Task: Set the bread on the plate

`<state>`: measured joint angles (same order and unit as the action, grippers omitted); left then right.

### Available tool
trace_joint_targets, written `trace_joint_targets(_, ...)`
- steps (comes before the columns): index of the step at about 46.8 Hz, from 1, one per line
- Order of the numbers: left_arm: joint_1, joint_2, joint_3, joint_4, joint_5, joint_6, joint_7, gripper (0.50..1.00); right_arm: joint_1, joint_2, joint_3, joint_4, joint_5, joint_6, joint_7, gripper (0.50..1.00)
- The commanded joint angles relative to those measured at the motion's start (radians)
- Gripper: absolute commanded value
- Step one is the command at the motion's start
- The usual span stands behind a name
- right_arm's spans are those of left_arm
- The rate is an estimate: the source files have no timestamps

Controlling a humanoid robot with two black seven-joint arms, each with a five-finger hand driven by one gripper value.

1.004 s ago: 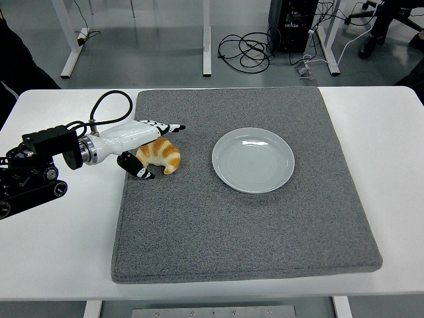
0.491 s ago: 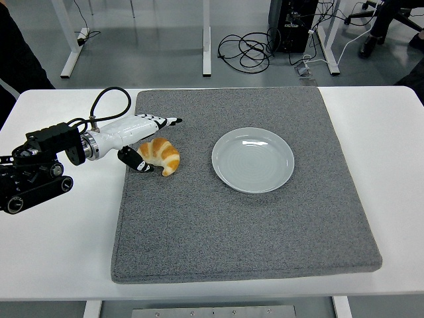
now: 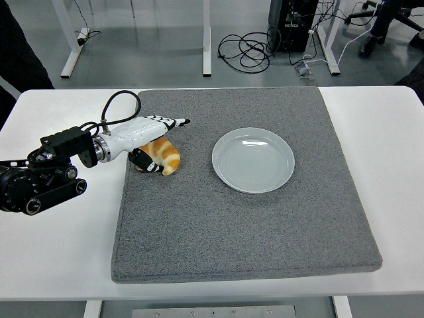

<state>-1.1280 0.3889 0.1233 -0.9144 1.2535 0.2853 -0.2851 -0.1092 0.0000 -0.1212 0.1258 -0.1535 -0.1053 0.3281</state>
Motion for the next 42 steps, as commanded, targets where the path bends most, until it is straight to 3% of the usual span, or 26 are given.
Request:
trace_joint_targets(1, 0.002, -0.001, 0.001, 0.003, 0.001, 0.000, 0.000, 0.978, 0.000, 0.000, 0.000, 0.000, 0.000, -0.001, 0.000, 1.000)
trace_joint_targets(21, 0.016, -0.001, 0.003, 0.005, 0.003, 0.002, 0.000, 0.974, 0.000, 0.000, 0.000, 0.000, 0.000, 0.001, 0.000, 1.000)
trace_joint_targets(25, 0.016, -0.001, 0.003, 0.005, 0.003, 0.002, 0.000, 0.954, -0.001, 0.000, 0.000, 0.000, 0.000, -0.001, 0.000, 1.000)
trace_joint_targets(27, 0.014, -0.001, 0.003, 0.005, 0.003, 0.002, 0.000, 0.910, 0.000, 0.000, 0.000, 0.000, -0.001, 0.001, 0.000, 1.000)
trace_joint_targets(29, 0.014, -0.001, 0.004, 0.005, 0.004, 0.003, 0.000, 0.829, 0.000, 0.000, 0.000, 0.000, 0.000, -0.001, 0.000, 1.000)
trace_joint_targets(32, 0.016, -0.001, 0.004, 0.005, 0.004, 0.003, 0.000, 0.677, -0.001, 0.000, 0.000, 0.000, 0.000, 0.000, 0.000, 1.000)
trace_joint_targets(34, 0.017, -0.001, 0.004, 0.005, 0.003, 0.003, 0.000, 0.529, -0.001, 0.000, 0.000, 0.000, 0.000, 0.001, 0.000, 1.000)
trace_joint_targets(35, 0.017, -0.001, 0.004, 0.005, 0.001, 0.003, 0.000, 0.500, -0.001, 0.000, 0.000, 0.000, 0.000, 0.000, 0.000, 1.000)
trace_joint_targets(42, 0.016, -0.001, 0.004, 0.005, -0.002, 0.002, -0.003, 0.500, 0.000, 0.000, 0.000, 0.000, 0.000, 0.000, 0.000, 1.000)
